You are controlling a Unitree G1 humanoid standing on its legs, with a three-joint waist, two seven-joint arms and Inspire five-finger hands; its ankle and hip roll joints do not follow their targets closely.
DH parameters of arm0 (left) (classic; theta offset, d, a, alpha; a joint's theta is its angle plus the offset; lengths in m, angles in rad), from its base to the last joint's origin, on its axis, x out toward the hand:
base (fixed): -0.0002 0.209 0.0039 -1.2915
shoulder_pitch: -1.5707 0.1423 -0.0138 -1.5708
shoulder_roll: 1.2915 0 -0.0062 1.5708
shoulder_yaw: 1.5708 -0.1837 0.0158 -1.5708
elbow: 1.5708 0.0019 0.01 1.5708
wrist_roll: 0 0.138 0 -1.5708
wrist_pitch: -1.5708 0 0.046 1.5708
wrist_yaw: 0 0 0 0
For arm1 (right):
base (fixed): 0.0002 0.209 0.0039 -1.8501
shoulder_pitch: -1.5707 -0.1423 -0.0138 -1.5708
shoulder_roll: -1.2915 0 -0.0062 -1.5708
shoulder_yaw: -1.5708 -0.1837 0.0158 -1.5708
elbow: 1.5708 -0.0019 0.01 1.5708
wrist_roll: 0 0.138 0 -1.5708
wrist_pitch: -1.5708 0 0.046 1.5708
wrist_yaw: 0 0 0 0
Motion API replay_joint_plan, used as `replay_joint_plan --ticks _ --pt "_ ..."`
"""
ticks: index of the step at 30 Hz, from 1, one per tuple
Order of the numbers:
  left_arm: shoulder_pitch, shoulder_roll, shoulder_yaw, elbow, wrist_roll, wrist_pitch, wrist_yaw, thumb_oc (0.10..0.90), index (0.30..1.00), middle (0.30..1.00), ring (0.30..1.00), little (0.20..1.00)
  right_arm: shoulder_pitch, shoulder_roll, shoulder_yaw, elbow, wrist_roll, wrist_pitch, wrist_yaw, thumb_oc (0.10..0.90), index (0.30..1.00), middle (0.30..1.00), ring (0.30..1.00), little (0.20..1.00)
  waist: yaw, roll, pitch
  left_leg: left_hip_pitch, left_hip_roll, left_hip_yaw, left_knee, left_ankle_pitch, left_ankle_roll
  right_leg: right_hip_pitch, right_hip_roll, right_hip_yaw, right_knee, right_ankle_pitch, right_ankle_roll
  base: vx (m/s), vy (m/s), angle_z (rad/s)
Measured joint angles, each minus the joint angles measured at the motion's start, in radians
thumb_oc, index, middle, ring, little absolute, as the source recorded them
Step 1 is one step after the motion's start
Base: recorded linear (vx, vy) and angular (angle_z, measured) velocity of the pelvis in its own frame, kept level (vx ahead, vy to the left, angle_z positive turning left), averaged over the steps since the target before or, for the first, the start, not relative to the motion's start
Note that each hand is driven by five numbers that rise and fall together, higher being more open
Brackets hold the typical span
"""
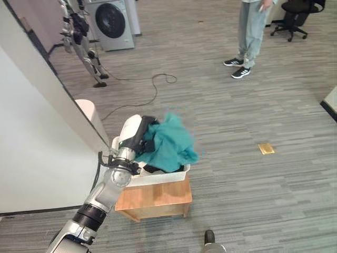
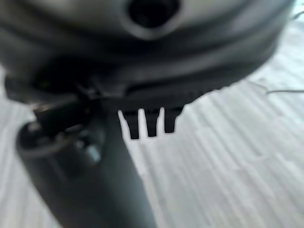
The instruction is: Pick up bed clothes into laundry basket.
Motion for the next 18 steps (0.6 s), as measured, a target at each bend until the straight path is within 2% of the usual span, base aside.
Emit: replay_joint_plan --ticks 9,14,15,16,18 --pt "-0.006 -0.001 -0.011 0.157 0.103 0.025 0.076 0.4 0.3 0.3 0.3 0.3 -0.01 0.006 0.015 0.002 0.026 -0.026 0.006 0.8 0.9 0.9 0.9 0.9 -0.002 -0.005 0.003 0.009 -0.005 0.009 0.002 -0.007 -0.003 0.003 -0.002 0.0 0.007 0.005 0.002 0.0 0.0 -0.02" --pt "-0.033 -0.009 -0.054 0.258 0.127 0.042 0.11 0.4 0.3 0.3 0.3 0.3 -0.016 0.009 0.073 -0.008 0.025 -0.035 0.01 0.8 0.9 0.9 0.9 0.9 -0.004 -0.012 0.007 0.008 -0.005 0.012 -0.002 -0.01 -0.006 -0.002 -0.005 0.002 0.006 0.001 0.007 -0.01 -0.003 -0.02" --pt "-0.039 -0.014 -0.067 0.281 0.127 0.046 0.115 0.518 0.476 0.476 0.476 0.476 -0.017 0.009 0.092 -0.011 0.024 -0.039 0.01 0.8 0.9 0.9 0.9 0.9 -0.009 -0.015 0.01 0.005 -0.006 0.015 -0.002 -0.01 -0.006 -0.009 -0.005 0.004 0.005 0.001 0.008 -0.03 -0.01 -0.05" --pt "-0.059 -0.017 -0.087 0.319 0.126 0.045 0.12 0.8 0.9 0.9 0.9 0.9 -0.017 0.01 0.109 -0.016 0.021 -0.04 0.011 0.8 0.9 0.9 0.9 0.9 -0.005 -0.016 0.01 0.002 -0.005 0.021 -0.002 -0.011 -0.004 -0.01 -0.005 0.005 0.002 -0.003 0.012 -0.01 -0.005 -0.07" --pt "-0.066 -0.011 -0.107 0.351 0.125 0.045 0.123 0.8 0.9 0.9 0.9 0.9 -0.019 0.012 0.131 -0.038 0.017 -0.045 0.013 0.8 0.9 0.9 0.9 0.9 -0.013 -0.021 0.013 -0.002 -0.005 0.036 -0.002 -0.01 -0.005 -0.03 -0.004 0.018 0.0 -0.002 0.012 -0.01 0.02 -0.19"
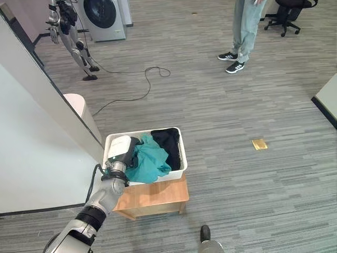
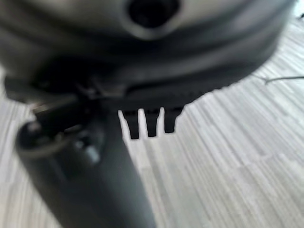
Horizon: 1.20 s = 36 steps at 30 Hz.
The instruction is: Pick up bed clothes into laundry basket.
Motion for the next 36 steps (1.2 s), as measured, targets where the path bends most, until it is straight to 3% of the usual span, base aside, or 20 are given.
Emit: replay_joint_plan --ticks 6,12,15,20,25,29,31,36 --pt "-0.004 0.012 -0.019 0.028 0.002 -0.012 0.004 0.8 0.9 0.9 0.9 0.9 0.006 0.01 0.051 -0.087 -0.013 -0.02 0.004 0.8 0.9 0.9 0.9 0.9 -0.022 -0.004 0.003 0.007 0.005 0.038 0.004 -0.001 -0.005 -0.02 0.012 0.032 0.007 0.017 -0.013 0.01 0.002 -0.21" --pt "-0.037 0.01 -0.069 0.028 0.087 -0.016 0.016 0.8 0.9 0.9 0.9 0.9 -0.032 0.045 0.131 -0.154 -0.043 -0.05 -0.005 0.8 0.9 0.9 0.9 0.9 -0.009 0.001 0.002 0.032 0.016 0.025 0.004 -0.003 -0.008 0.016 0.021 0.005 0.007 0.016 -0.017 0.02 -0.004 0.04" --pt "-0.083 0.034 -0.122 0.066 0.12 -0.023 0.021 0.8 0.9 0.9 0.9 0.9 -0.062 0.044 0.133 -0.149 -0.059 -0.053 -0.005 0.8 0.9 0.9 0.9 0.9 0.003 0.002 0.002 0.043 0.014 0.025 0.004 -0.006 -0.012 0.025 0.017 0.004 0.007 0.015 -0.016 0.01 0.003 0.03" --pt "-0.164 0.125 -0.13 0.031 0.149 -0.024 0.038 0.8 0.9 0.9 0.9 0.9 -0.064 0.045 0.133 -0.143 -0.062 -0.049 -0.006 0.8 0.9 0.9 0.9 0.9 0.002 0.004 0.001 0.044 0.014 0.027 0.004 -0.005 -0.014 0.024 0.017 0.004 0.007 0.014 -0.016 0.0 0.0 0.0" --pt "-0.181 0.167 -0.029 -0.182 0.153 -0.02 0.148 0.8 0.9 0.9 0.9 0.9 -0.028 0.044 0.128 -0.186 -0.063 -0.037 -0.031 0.8 0.9 0.9 0.9 0.9 0.006 0.004 0.0 0.045 0.014 0.016 0.005 -0.005 -0.014 0.035 0.016 -0.012 0.007 0.015 -0.016 -0.02 -0.003 0.06" --pt "-0.128 0.146 0.09 -0.404 0.061 -0.049 0.191 0.8 0.9 0.9 0.9 0.9 0.007 0.0 0.106 -0.39 -0.082 -0.001 -0.063 0.8 0.9 0.9 0.9 0.9 0.011 0.002 -0.001 0.042 0.017 -0.011 0.004 -0.005 -0.013 0.052 0.01 -0.036 0.007 0.014 -0.016 0.0 -0.017 0.19" --pt "-0.065 0.091 0.183 -0.554 -0.046 -0.101 0.194 0.8 0.9 0.9 0.9 0.9 -0.001 -0.082 0.093 -0.57 -0.107 0.008 -0.079 0.8 0.9 0.9 0.9 0.9 0.022 0.0 -0.002 0.049 0.014 -0.031 0.004 -0.006 -0.012 0.073 0.006 -0.056 0.007 0.014 -0.016 0.01 -0.014 0.21" --pt "0.063 0.023 0.27 -0.769 -0.23 -0.186 0.197 0.8 0.9 0.9 0.9 0.9 -0.149 -0.252 0.045 -0.794 -0.163 -0.003 -0.119 0.8 0.9 0.9 0.9 0.9 0.081 -0.008 -0.007 0.06 0.012 -0.043 0.004 -0.002 -0.01 0.09 0.009 -0.065 0.008 0.014 -0.016 -0.02 -0.002 0.08"
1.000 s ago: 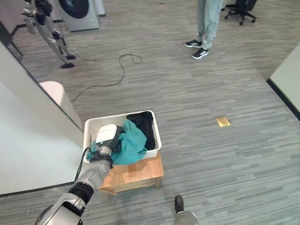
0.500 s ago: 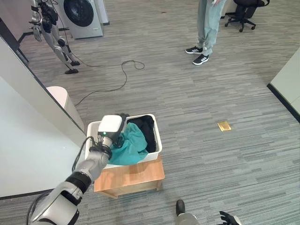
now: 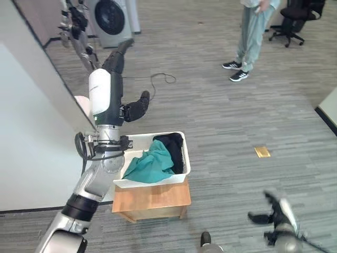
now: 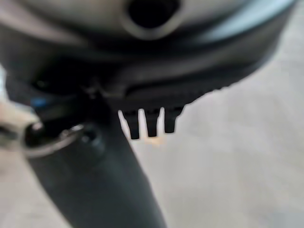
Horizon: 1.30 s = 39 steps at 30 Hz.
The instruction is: Pick up bed clothes into laundry basket.
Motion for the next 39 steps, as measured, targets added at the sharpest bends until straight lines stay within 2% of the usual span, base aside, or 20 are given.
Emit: replay_joint_plan --ticks 2,4,7,9,13,18,22,24,25,26,27,28,30,31,32,34,35,36,38,39 --pt "0.135 -0.03 0.076 -0.164 -0.058 -0.029 -0.027 0.8 0.9 0.9 0.9 0.9 0.067 0.025 -0.129 -0.381 -0.025 0.014 -0.016 0.8 0.9 0.9 0.9 0.9 0.02 0.016 -0.001 -0.015 0.002 -0.015 0.0 0.004 -0.001 -0.01 0.004 -0.004 0.0 -0.002 -0.001 -0.06 0.049 0.12" --pt "0.315 -0.045 0.19 -0.277 -0.07 -0.077 -0.012 0.8 0.9 0.9 0.9 0.9 0.127 0.131 -0.129 -0.644 -0.137 -0.14 -0.041 0.8 0.9 0.9 0.9 0.9 0.017 0.02 -0.001 -0.018 0.011 -0.017 0.001 0.008 0.002 0.002 0.013 0.001 0.001 -0.003 -0.003 -0.08 -0.017 0.03" --pt "0.348 -0.054 0.207 -0.268 -0.121 -0.102 -0.008 0.8 0.9 0.9 0.9 0.9 0.079 0.144 0.026 -0.614 -0.23 -0.168 -0.016 0.8 0.9 0.9 0.9 0.9 0.039 -0.017 -0.02 -0.036 0.026 -0.058 -0.002 0.0 0.005 -0.003 0.007 0.034 0.033 -0.041 0.002 -0.11 -0.184 0.37" --pt "0.354 -0.062 0.208 -0.266 -0.151 -0.125 -0.005 0.8 0.9 0.9 0.9 0.9 0.112 0.17 0.045 -0.612 -0.248 -0.156 -0.003 0.8 0.9 0.9 0.9 0.9 0.036 -0.051 -0.02 -0.087 -0.004 -0.143 0.003 0.025 0.025 -0.01 -0.013 0.212 0.056 -0.092 0.018 -0.05 -0.201 1.15" --pt "0.426 -0.062 0.243 -0.251 -0.217 -0.131 0.011 0.8 0.9 0.9 0.9 0.9 0.137 0.171 0.07 -0.573 -0.254 -0.135 0.029 0.8 0.9 0.9 0.9 0.9 0.088 -0.018 0.004 -0.126 -0.006 -0.247 0.001 0.057 0.024 0.036 -0.02 0.317 0.041 -0.147 0.05 -0.08 -0.357 0.81" --pt "0.539 -0.093 0.271 -0.219 -0.285 -0.137 -0.011 0.8 0.9 0.9 0.9 0.9 0.086 0.148 0.12 -0.55 -0.261 -0.125 0.048 0.8 0.9 0.9 0.9 0.9 0.13 0.032 0.01 -0.126 0.039 -0.274 0.002 0.082 -0.006 0.084 0.03 0.3 -0.002 -0.151 0.048 -0.06 -0.323 0.28" --pt "0.584 -0.154 0.261 -0.208 -0.303 -0.146 -0.045 0.8 0.9 0.9 0.9 0.9 -0.001 0.103 0.175 -0.557 -0.28 -0.136 0.027 0.8 0.9 0.9 0.9 0.9 0.161 0.048 0.035 -0.153 0.067 -0.325 0.031 0.118 -0.02 0.144 0.085 0.209 0.004 -0.163 0.022 -0.41 -0.404 0.56" --pt "0.568 -0.179 0.232 -0.178 -0.326 -0.149 -0.052 0.8 0.9 0.9 0.9 0.9 -0.029 0.066 0.185 -0.572 -0.301 -0.139 0.015 0.8 0.9 0.9 0.9 0.9 0.141 0.033 0.059 -0.21 0.031 -0.232 0.044 0.207 0.074 0.178 0.082 0.113 0.019 -0.195 -0.022 -0.3 -0.515 1.63" --pt "0.559 -0.175 0.203 -0.156 -0.365 -0.155 -0.063 0.8 0.9 0.9 0.9 0.9 -0.044 0.056 0.172 -0.581 -0.313 -0.148 0.007 0.8 0.9 0.9 0.9 0.9 0.128 0.013 0.074 -0.256 0.055 -0.072 0.161 0.139 0.093 0.194 0.056 0.071 0.002 -0.221 -0.043 -0.14 -0.562 1.58" --pt "0.573 -0.168 0.201 -0.133 -0.377 -0.159 -0.066 0.8 0.9 0.9 0.9 0.9 -0.062 0.077 0.172 -0.578 -0.324 -0.146 0.006 0.8 0.9 0.9 0.9 0.9 0.165 -0.005 0.088 -0.301 0.12 0.051 0.457 -0.046 0.161 0.215 0.047 0.056 0.005 -0.207 -0.046 -0.15 -0.398 1.03" --pt "0.598 -0.163 0.203 -0.119 -0.396 -0.159 -0.068 0.8 0.9 0.9 0.9 0.9 -0.054 0.081 0.173 -0.596 -0.33 -0.148 0.004 0.8 0.9 0.9 0.9 0.9 0.177 -0.035 0.094 -0.295 0.141 0.099 0.669 -0.17 0.164 0.252 0.016 0.034 0.02 -0.22 -0.043 -0.11 -0.414 0.56" --pt "0.608 -0.164 0.196 -0.094 -0.402 -0.158 -0.071 0.8 0.9 0.9 0.9 0.9 -0.009 0.066 0.151 -0.635 -0.337 -0.155 0.003 0.8 0.9 0.9 0.9 0.9 0.171 -0.05 0.085 -0.309 0.201 0.115 0.952 -0.225 0.123 0.273 -0.002 -0.022 0.054 -0.244 -0.039 -0.1 -0.248 0.88" --pt "0.646 -0.156 0.203 -0.102 -0.401 -0.16 -0.08 0.8 0.9 0.9 0.9 0.9 0.064 0.043 0.11 -0.732 -0.339 -0.16 -0.018 0.8 0.9 0.9 0.9 0.9 0.128 -0.039 0.042 -0.232 0.26 0.154 1.091 -0.249 0.085 0.32 0.008 -0.133 0.092 -0.288 -0.061 -0.07 -0.197 1.26" --pt "0.641 -0.151 0.203 -0.103 -0.401 -0.162 -0.082 0.8 0.9 0.9 0.9 0.9 0.077 0.044 0.091 -0.758 -0.34 -0.163 -0.033 0.8 0.9 0.9 0.9 0.9 0.107 -0.023 0.026 -0.201 0.256 0.142 1.037 -0.22 0.09 0.321 0.022 -0.159 0.127 -0.296 -0.022 -0.09 -0.114 1.69" --pt "0.602 -0.149 0.191 -0.07 -0.402 -0.158 -0.082 0.8 0.9 0.9 0.9 0.9 0.083 0.06 0.081 -0.759 -0.34 -0.168 -0.055 0.8 0.9 0.9 0.9 0.9 0.071 -0.021 0.036 -0.184 0.189 0.122 0.947 -0.269 0.128 0.297 -0.002 -0.201 0.257 -0.362 -0.044 -0.21 -0.003 1.92" --pt "0.539 -0.14 0.187 -0.061 -0.402 -0.136 -0.079 0.8 0.9 0.9 0.9 0.9 0.069 0.069 0.083 -0.748 -0.341 -0.172 -0.057 0.8 0.9 0.9 0.9 0.9 0.026 -0.026 0.029 -0.174 0.082 -0.023 0.652 -0.314 0.156 0.198 0.159 -0.213 0.187 -0.44 -0.183 -0.3 0.212 2.08" --pt "0.514 -0.136 0.191 -0.077 -0.401 -0.139 -0.073 0.8 0.9 0.9 0.9 0.9 0.046 0.074 0.085 -0.748 -0.34 -0.179 -0.057 0.8 0.9 0.9 0.9 0.9 0.016 -0.047 0.016 -0.155 0.027 -0.069 0.476 -0.318 0.14 0.165 0.227 -0.239 0.03 -0.389 -0.261 -0.17 0.25 1.82" --pt "0.455 -0.107 0.189 -0.066 -0.397 -0.139 -0.067 0.8 0.9 0.9 0.9 0.9 0.039 0.09 0.067 -0.75 -0.341 -0.198 -0.067 0.8 0.9 0.9 0.9 0.9 0.015 -0.114 0.017 -0.127 -0.008 0.028 0.424 -0.345 0.187 0.149 0.151 -0.365 0.02 -0.185 -0.201 -0.29 0.274 2.2" --pt "0.445 -0.11 0.177 -0.057 -0.382 -0.123 -0.075 0.8 0.9 0.9 0.9 0.9 0.047 0.129 0.068 -0.737 -0.343 -0.199 -0.077 0.8 0.9 0.9 0.9 0.9 -0.02 -0.114 0.02 -0.096 0.072 0.123 0.454 -0.31 0.1 0.177 0.129 -0.459 0.107 -0.21 -0.186 -0.31 0.347 2.07" --pt "0.453 -0.121 0.161 -0.058 -0.382 -0.118 -0.073 0.8 0.9 0.9 0.9 0.9 0.059 0.118 0.069 -0.732 -0.344 -0.193 -0.078 0.8 0.9 0.9 0.9 0.9 -0.036 -0.106 0.023 -0.083 0.062 0.131 0.414 -0.282 0.125 0.18 0.086 -0.491 0.199 -0.228 -0.17 -0.24 0.337 1.87"
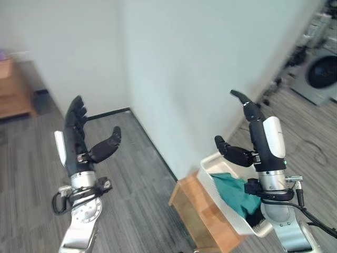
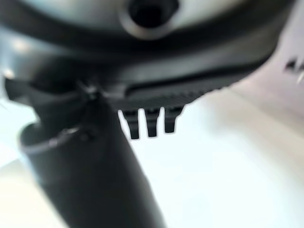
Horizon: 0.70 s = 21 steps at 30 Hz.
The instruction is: Pick up bed clothes into laundry basket.
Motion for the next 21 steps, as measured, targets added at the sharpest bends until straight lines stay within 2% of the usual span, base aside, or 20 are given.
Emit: replay_joint_plan --ticks 1,2,3,4,5,6,7,8,9,10,11,12,13,14,15,16,17,18,19,21 --pt "0.002 -0.019 -0.017 -0.001 -0.001 -0.001 -0.004 0.8 0.9 0.9 0.9 0.9 0.012 -0.006 -0.014 0.009 -0.005 0.0 0.0 0.8 0.9 0.9 0.9 0.9 -0.018 0.009 0.031 0.044 -0.054 -0.038 -0.083 0.055 0.081 -0.034 -0.122 -0.008 0.281 -0.026 -0.027 -0.26 0.262 1.79" --pt "0.009 -0.026 -0.02 -0.007 -0.002 -0.001 -0.003 0.8 0.9 0.9 0.9 0.9 0.017 -0.01 -0.017 0.007 -0.004 0.002 0.0 0.8 0.9 0.9 0.9 0.9 -0.031 0.015 0.039 0.064 -0.073 -0.062 -0.123 0.077 0.098 -0.072 -0.178 0.0 0.395 -0.037 -0.011 -0.15 0.246 1.72" --pt "0.009 -0.049 -0.03 -0.02 -0.008 -0.005 0.003 0.8 0.9 0.9 0.9 0.9 0.025 -0.022 -0.025 0.001 -0.005 -0.005 -0.001 0.8 0.9 0.9 0.9 0.9 -0.045 0.052 0.047 0.076 -0.096 -0.122 -0.21 0.09 0.106 -0.129 -0.175 0.05 0.377 -0.128 0.084 -0.13 0.276 1.43" --pt "-0.017 -0.044 -0.02 -0.03 -0.016 -0.01 0.014 0.8 0.9 0.9 0.9 0.9 0.017 -0.025 -0.025 -0.001 -0.005 -0.01 -0.001 0.8 0.9 0.9 0.9 0.9 -0.059 0.042 0.058 0.072 -0.116 -0.166 -0.251 0.115 0.087 -0.181 -0.168 0.111 0.299 -0.139 0.113 -0.1 0.321 1.58" --pt "-0.06 -0.035 -0.012 -0.016 -0.02 -0.012 0.014 0.8 0.9 0.9 0.9 0.9 0.012 -0.024 -0.026 0.001 -0.005 -0.009 -0.001 0.8 0.9 0.9 0.9 0.9 -0.068 0.02 0.07 0.054 -0.134 -0.212 -0.252 0.123 0.086 -0.232 -0.167 0.196 0.235 -0.133 0.105 -0.18 0.318 1.61" --pt "-0.098 -0.024 -0.006 0.005 -0.024 -0.007 0.007 0.8 0.9 0.9 0.9 0.9 0.006 -0.002 -0.023 0.017 -0.005 -0.007 0.0 0.8 0.9 0.9 0.9 0.9 -0.076 -0.004 0.082 0.029 -0.145 -0.26 -0.227 0.123 0.085 -0.265 -0.155 0.282 0.175 -0.103 0.089 -0.33 0.284 1.91" --pt "-0.113 0.003 -0.016 0.024 -0.029 -0.003 -0.01 0.8 0.9 0.9 0.9 0.9 0.009 0.044 -0.014 0.043 -0.004 0.003 0.0 0.8 0.9 0.9 0.9 0.9 -0.091 -0.037 0.086 -0.002 -0.146 -0.275 -0.169 0.122 0.085 -0.258 -0.143 0.365 0.118 -0.015 0.083 -0.34 0.282 2.13" --pt "-0.101 0.021 -0.022 0.022 -0.03 0.0 -0.014 0.8 0.9 0.9 0.9 0.9 0.013 0.061 -0.005 0.055 -0.004 0.012 0.002 0.8 0.9 0.9 0.9 0.9 -0.091 -0.058 0.081 -0.014 -0.149 -0.266 -0.148 0.117 0.092 -0.224 -0.137 0.374 0.087 0.076 0.098 -0.35 0.281 2.15" --pt "-0.095 0.026 -0.032 0.022 -0.029 0.002 -0.022 0.8 0.9 0.9 0.9 0.9 0.02 0.068 -0.001 0.062 -0.003 0.016 0.0 0.8 0.9 0.9 0.9 0.9 -0.086 -0.062 0.081 -0.019 -0.136 -0.258 -0.136 0.099 0.076 -0.201 -0.139 0.376 0.104 0.153 0.122 -0.25 0.251 1.83" --pt "-0.086 0.029 -0.035 0.023 -0.029 0.003 -0.025 0.8 0.9 0.9 0.9 0.9 0.011 0.084 0.003 0.074 -0.003 0.021 0.001 0.8 0.9 0.9 0.9 0.9 -0.073 -0.038 0.095 -0.021 -0.103 -0.269 -0.131 0.09 0.052 -0.187 -0.106 0.402 0.113 0.155 0.125 -0.25 0.222 1.36" --pt "-0.069 0.036 -0.032 0.021 -0.029 0.003 -0.027 0.8 0.9 0.9 0.9 0.9 0.007 0.085 0.012 0.074 -0.004 0.03 0.005 0.8 0.9 0.9 0.9 0.9 -0.029 -0.017 0.1 -0.026 -0.098 -0.273 -0.136 0.113 0.035 -0.178 -0.093 0.407 0.121 0.15 0.126 -0.25 0.133 1.13" --pt "-0.062 0.038 -0.034 0.022 -0.029 0.013 -0.03 0.8 0.9 0.9 0.9 0.9 0.001 0.076 0.012 0.075 -0.004 0.031 0.004 0.8 0.9 0.9 0.9 0.9 0.011 0.003 0.102 -0.046 -0.082 -0.286 -0.127 0.122 0.036 -0.168 -0.073 0.434 0.119 0.144 0.12 -0.26 0.07 1.0" --pt "-0.059 0.043 -0.033 0.022 -0.029 0.016 -0.03 0.8 0.9 0.9 0.9 0.9 -0.009 0.076 0.012 0.075 -0.004 0.034 0.001 0.8 0.9 0.9 0.9 0.9 0.042 0.01 0.102 -0.058 -0.085 -0.323 -0.136 0.141 0.04 -0.161 -0.058 0.469 0.119 0.114 0.12 -0.29 0.008 1.17" --pt "-0.057 0.055 -0.031 0.02 -0.029 0.019 -0.027 0.8 0.9 0.9 0.9 0.9 -0.026 0.074 0.022 0.076 -0.005 0.034 0.0 0.8 0.9 0.9 0.9 0.9 0.062 -0.001 0.099 -0.05 -0.085 -0.351 -0.162 0.161 0.028 -0.149 -0.035 0.542 0.092 0.047 0.115 -0.3 -0.052 1.08" --pt "-0.038 0.069 -0.011 0.016 -0.03 0.019 -0.015 0.8 0.9 0.9 0.9 0.9 -0.061 0.075 0.054 0.08 -0.006 0.032 0.004 0.8 0.9 0.9 0.9 0.9 0.096 -0.019 0.097 -0.048 -0.098 -0.371 -0.171 0.174 0.012 -0.111 -0.032 0.568 0.027 0.039 0.111 -0.26 -0.087 0.67" --pt "-0.03 0.069 0.006 0.017 -0.035 0.022 -0.005 0.8 0.9 0.9 0.9 0.9 -0.083 0.075 0.077 0.081 -0.006 0.031 0.003 0.8 0.9 0.9 0.9 0.9 0.123 -0.022 0.094 -0.048 -0.1 -0.367 -0.174 0.179 0.004 -0.098 -0.026 0.585 -0.005 0.035 0.112 -0.22 -0.128 0.16" --pt "-0.026 0.074 0.037 0.016 -0.051 0.021 -0.001 0.8 0.9 0.9 0.9 0.9 -0.131 0.074 0.115 0.079 -0.004 0.026 0.003 0.8 0.9 0.9 0.9 0.9 0.171 -0.025 0.089 -0.055 -0.1 -0.361 -0.181 0.191 -0.01 -0.054 -0.001 0.612 -0.098 0.035 0.11 -0.18 -0.08 -0.18" --pt "-0.027 0.076 0.045 0.015 -0.052 0.021 -0.002 0.8 0.9 0.9 0.9 0.9 -0.153 0.072 0.129 0.081 -0.004 0.023 0.004 0.8 0.9 0.9 0.9 0.9 0.189 -0.035 0.087 -0.06 -0.101 -0.358 -0.184 0.198 -0.015 -0.036 -0.002 0.623 -0.15 0.04 0.109 -0.14 -0.045 0.0" --pt "-0.026 0.067 0.067 0.015 -0.059 0.019 -0.001 0.8 0.9 0.9 0.9 0.9 -0.216 0.07 0.146 0.107 -0.003 0.009 0.008 0.8 0.9 0.9 0.9 0.9 0.198 -0.032 0.087 -0.085 -0.083 -0.366 -0.189 0.221 -0.028 -0.032 0.023 0.617 -0.197 0.067 0.094 -0.2 0.009 0.1" --pt "-0.009 0.067 0.047 0.016 -0.06 0.019 -0.007 0.8 0.9 0.9 0.9 0.9 -0.255 0.072 0.147 0.131 0.0 0.013 0.007 0.8 0.9 0.9 0.9 0.9 0.214 -0.026 0.09 -0.099 -0.043 -0.34 -0.185 0.232 -0.045 -0.036 0.054 0.627 -0.196 0.072 0.087 -0.22 0.005 0.01"
